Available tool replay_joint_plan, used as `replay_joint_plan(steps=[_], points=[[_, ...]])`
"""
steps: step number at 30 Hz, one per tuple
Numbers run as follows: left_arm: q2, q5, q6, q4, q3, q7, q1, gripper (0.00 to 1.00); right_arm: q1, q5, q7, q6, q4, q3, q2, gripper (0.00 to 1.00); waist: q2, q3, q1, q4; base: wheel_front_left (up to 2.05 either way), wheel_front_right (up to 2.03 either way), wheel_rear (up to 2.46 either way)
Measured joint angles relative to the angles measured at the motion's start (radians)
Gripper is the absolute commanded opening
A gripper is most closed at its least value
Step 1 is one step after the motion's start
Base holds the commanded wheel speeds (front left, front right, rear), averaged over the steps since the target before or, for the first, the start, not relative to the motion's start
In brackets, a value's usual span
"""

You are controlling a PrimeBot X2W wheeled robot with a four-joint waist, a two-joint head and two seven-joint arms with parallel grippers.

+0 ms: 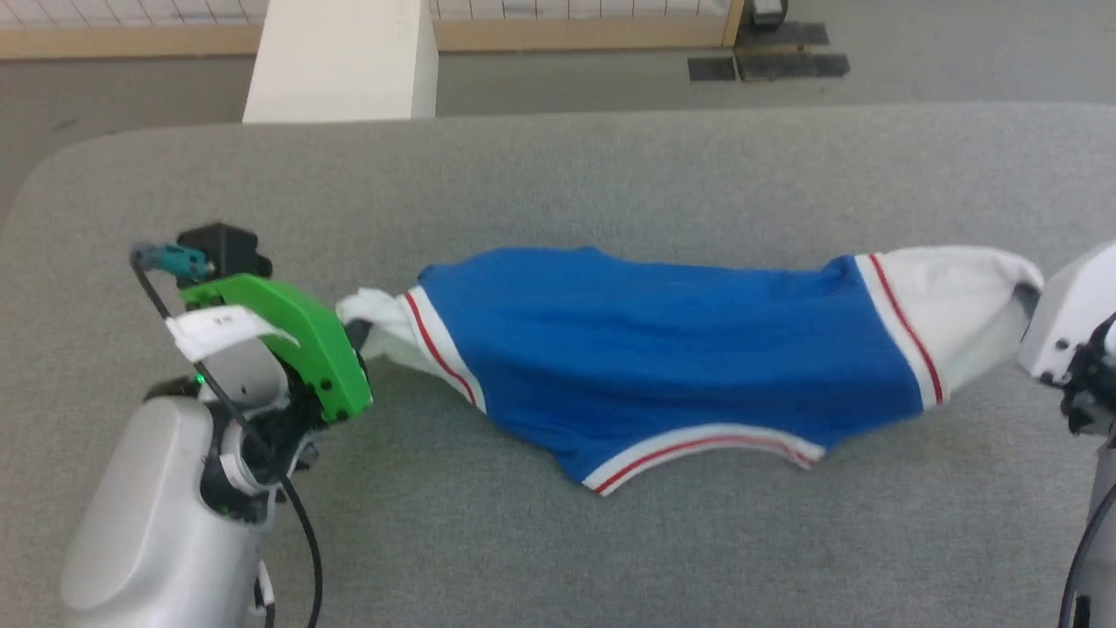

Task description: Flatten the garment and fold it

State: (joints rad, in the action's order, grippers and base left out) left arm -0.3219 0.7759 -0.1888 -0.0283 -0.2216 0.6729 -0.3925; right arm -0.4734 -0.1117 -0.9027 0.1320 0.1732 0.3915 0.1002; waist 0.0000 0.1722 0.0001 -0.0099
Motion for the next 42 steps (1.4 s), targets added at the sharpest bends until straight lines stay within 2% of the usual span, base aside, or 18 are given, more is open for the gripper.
replay_joint_plan(steps=[9,11,24,33,38,39,42], points=[[-0.015,-0.005,0.0,-0.007,0.034,-0.037,-0.091,0.0,-0.09,-0.126,0.024,0.0,-0.062,0.077,-0.03,0.0,0.0,-0.107,0.0,0.002,0.0,0.0,0.0],[-0.031,-0.011,-0.006,0.001,0.058,-0.06,-0.142,0.0,-0.144,-0.187,0.056,0.0,-0.079,0.123,-0.044,0.0,0.0,-0.161,0.0,0.003,0.0,0.0,0.0],[-0.065,-0.05,-0.016,0.009,0.083,-0.076,-0.263,0.0,-0.257,-0.229,0.13,0.0,-0.069,0.147,-0.05,0.0,0.0,-0.233,-0.0001,0.004,0.0,0.0,0.0],[-0.088,-0.073,-0.003,-0.087,0.067,-0.078,-0.376,0.0,-0.39,-0.16,0.167,0.0,-0.002,0.12,-0.052,0.0,0.0,-0.184,-0.0001,0.005,0.0,0.0,0.0],[-0.087,-0.075,0.05,-0.222,0.067,-0.135,-0.533,0.0,-0.538,-0.105,0.218,0.0,0.066,0.122,-0.052,0.0,0.0,-0.12,-0.0001,0.008,0.0,0.0,0.0],[-0.083,-0.078,0.077,-0.303,0.072,-0.183,-0.648,0.0,-0.653,-0.067,0.252,0.0,0.112,0.124,-0.052,0.0,0.0,-0.073,0.0,0.01,0.0,0.0,0.0],[-0.077,-0.085,0.096,-0.378,0.074,-0.219,-0.756,0.0,-0.773,-0.027,0.288,0.0,0.171,0.14,-0.052,0.0,0.0,-0.022,0.0,0.013,0.0,0.0,0.0]])
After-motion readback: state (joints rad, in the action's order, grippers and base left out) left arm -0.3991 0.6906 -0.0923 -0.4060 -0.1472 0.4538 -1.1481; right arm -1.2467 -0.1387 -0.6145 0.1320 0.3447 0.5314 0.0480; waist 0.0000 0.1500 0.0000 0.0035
